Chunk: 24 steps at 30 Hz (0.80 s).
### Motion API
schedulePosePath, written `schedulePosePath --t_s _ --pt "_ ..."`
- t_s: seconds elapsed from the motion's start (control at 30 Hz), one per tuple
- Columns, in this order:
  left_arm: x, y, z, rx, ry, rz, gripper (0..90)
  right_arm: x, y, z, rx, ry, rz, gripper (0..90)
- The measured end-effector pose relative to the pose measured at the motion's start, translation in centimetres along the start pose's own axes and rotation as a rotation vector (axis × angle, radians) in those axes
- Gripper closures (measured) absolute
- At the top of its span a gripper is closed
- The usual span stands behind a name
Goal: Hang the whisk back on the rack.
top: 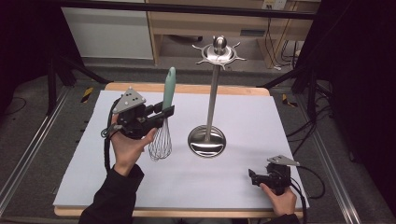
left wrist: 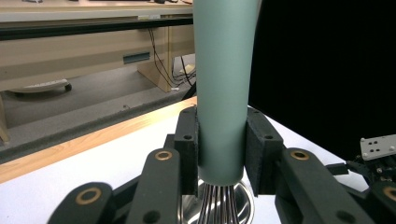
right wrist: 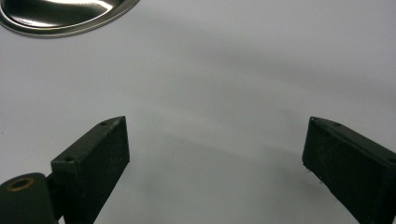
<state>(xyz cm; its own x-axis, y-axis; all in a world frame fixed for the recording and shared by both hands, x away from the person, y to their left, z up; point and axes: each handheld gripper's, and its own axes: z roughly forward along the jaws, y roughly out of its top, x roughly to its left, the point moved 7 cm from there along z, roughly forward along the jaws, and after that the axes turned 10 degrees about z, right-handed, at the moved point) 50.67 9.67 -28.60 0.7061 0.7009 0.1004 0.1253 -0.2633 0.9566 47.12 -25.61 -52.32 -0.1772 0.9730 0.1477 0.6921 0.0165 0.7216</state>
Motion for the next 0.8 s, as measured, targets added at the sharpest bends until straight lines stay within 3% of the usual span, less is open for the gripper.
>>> schedulePosePath --t_s 0.8 --pt "-1.2 3.0 2.0 0.023 -0.012 0.054 69.1 0.1 0.0 0.0 0.001 0.008 0.011 7.8"
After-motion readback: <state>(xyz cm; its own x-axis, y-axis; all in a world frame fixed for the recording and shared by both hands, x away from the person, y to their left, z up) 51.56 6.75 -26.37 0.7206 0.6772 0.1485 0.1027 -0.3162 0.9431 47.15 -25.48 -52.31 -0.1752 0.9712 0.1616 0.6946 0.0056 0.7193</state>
